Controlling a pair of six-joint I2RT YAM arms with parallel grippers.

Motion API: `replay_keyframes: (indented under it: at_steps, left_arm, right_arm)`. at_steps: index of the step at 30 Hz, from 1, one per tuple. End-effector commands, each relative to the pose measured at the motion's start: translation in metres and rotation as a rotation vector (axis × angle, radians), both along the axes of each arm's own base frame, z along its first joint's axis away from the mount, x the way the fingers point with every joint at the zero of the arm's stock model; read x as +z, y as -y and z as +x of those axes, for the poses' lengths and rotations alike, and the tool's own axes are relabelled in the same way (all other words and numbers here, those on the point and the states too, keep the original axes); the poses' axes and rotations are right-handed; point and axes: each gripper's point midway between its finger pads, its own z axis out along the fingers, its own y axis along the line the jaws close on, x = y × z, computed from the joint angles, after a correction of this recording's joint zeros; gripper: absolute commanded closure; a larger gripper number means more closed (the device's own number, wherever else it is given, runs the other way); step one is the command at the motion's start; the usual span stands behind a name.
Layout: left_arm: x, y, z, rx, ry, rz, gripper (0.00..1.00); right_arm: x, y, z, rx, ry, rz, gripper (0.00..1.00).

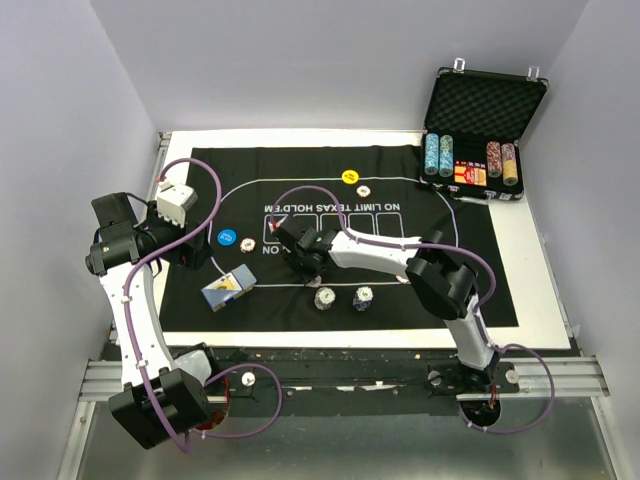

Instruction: Distribute texas hold em gaming equipment

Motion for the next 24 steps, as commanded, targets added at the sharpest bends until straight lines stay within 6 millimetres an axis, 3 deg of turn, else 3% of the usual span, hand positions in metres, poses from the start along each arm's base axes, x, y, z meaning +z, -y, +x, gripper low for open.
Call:
replay_keyframes:
  at_steps: [1,14,24]
  left_arm:
    - [0.011,-0.003,0.001,0.004,0.023,0.017,0.01]
    - [0.012,-0.004,0.002,0.003,0.026,0.018,0.01]
    - [0.014,-0.005,0.004,0.001,0.026,0.022,0.01]
  right_arm:
    - [-0.013,0.04,-0.006,-0.036,0.033,-0.145,0.55]
    - [-0.018,0.114,-0.014,-0.23,0.021,-0.226,0.59]
    - [-0.014,0.184,-0.022,-0.442,-0.016,-0.231,0.62]
